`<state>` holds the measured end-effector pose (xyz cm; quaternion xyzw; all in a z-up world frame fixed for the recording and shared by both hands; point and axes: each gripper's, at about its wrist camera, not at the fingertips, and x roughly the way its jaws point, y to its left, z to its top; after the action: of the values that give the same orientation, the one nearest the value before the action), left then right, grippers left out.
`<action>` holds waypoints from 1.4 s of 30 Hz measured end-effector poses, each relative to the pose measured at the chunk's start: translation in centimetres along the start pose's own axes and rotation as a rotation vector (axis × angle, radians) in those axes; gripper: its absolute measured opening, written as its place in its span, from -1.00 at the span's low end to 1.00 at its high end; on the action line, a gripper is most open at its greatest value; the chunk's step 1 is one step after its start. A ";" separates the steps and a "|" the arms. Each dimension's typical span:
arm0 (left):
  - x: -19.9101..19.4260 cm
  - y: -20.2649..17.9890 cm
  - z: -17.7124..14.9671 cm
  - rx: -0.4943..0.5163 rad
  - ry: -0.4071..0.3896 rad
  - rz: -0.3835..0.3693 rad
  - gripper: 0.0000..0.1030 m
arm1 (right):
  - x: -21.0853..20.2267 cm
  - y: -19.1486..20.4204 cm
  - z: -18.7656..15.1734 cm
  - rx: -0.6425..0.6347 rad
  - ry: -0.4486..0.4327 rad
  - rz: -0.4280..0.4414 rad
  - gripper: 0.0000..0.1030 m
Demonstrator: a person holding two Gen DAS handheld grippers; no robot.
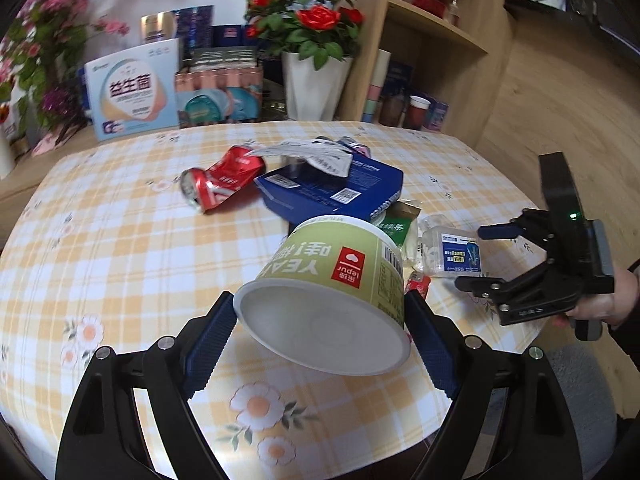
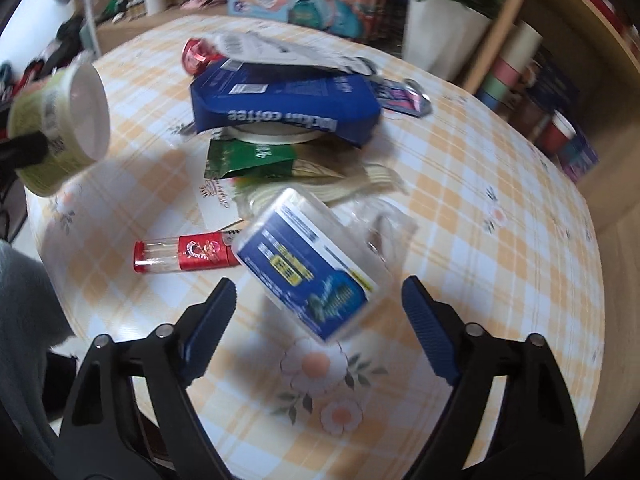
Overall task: Collect trash
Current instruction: 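Grasp the clear plastic box with the right tool while the left tool lifts the cup, then carry the cup over the brown bin and open the left tool while the right tool carries the box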
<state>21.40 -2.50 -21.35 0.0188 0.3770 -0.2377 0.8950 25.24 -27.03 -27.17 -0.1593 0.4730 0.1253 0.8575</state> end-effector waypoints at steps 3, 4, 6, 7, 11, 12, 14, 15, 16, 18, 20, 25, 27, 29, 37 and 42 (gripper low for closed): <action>-0.4 0.5 -0.6 -0.021 0.005 0.009 0.60 | 0.7 0.5 0.6 -0.049 0.014 -0.022 0.53; -0.5 0.6 -0.8 -0.028 0.007 0.009 0.60 | 0.9 0.6 0.8 -0.058 0.017 -0.025 0.53; -0.7 1.0 -1.1 -0.040 0.007 0.007 0.60 | 1.2 0.8 1.1 -0.072 0.022 -0.029 0.51; -0.8 1.1 -1.3 -0.044 0.007 0.005 0.60 | 1.4 0.9 1.2 -0.083 0.028 -0.036 0.50; -1.2 1.2 -1.6 -0.056 0.003 -0.004 0.60 | 2.0 1.1 1.3 -0.106 0.043 -0.050 0.46; -1.3 1.2 -1.7 -0.056 0.002 -0.005 0.60 | 2.0 1.0 1.3 -0.104 0.042 -0.047 0.46; -1.4 1.1 -1.7 -0.061 -0.001 -0.007 0.60 | 2.0 1.0 1.2 -0.098 0.042 -0.044 0.40; -1.4 1.1 -1.7 -0.064 -0.002 -0.010 0.60 | 1.9 0.9 1.2 -0.093 0.040 -0.043 0.33; -1.6 1.0 -1.8 -0.068 -0.004 -0.013 0.60 | 1.8 0.8 1.2 -0.085 0.040 -0.035 0.33; -1.8 0.9 -1.9 -0.069 -0.007 -0.014 0.60 | 1.4 0.4 1.1 -0.043 0.036 -0.002 0.31; -2.0 0.8 -2.0 -0.069 -0.008 -0.017 0.60 | 1.0 0.2 0.9 -0.007 0.023 0.019 0.31; -2.6 0.4 -2.0 -0.064 -0.015 -0.025 0.60 | -0.5 -0.6 0.3 0.113 -0.030 0.083 0.31; -2.9 0.3 -1.8 -0.062 -0.018 -0.026 0.60 | -1.2 -0.9 0.0 0.162 -0.057 0.096 0.31; -3.4 0.1 -1.8 -0.062 -0.022 -0.024 0.60 | -2.0 -1.1 -0.5 0.220 -0.085 0.121 0.31; -6.1 -1.2 -1.9 -0.044 -0.033 -0.020 0.60 | -6.3 -1.0 -3.0 0.366 -0.191 0.171 0.31; -7.9 -2.6 -2.8 -0.038 -0.026 -0.018 0.60 | -9.5 -1.0 -5.2 0.458 -0.250 0.198 0.31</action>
<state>13.62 -0.99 -17.63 -0.0049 0.3699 -0.2387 0.8979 16.59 -30.62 -21.53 0.1024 0.3929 0.1168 0.9064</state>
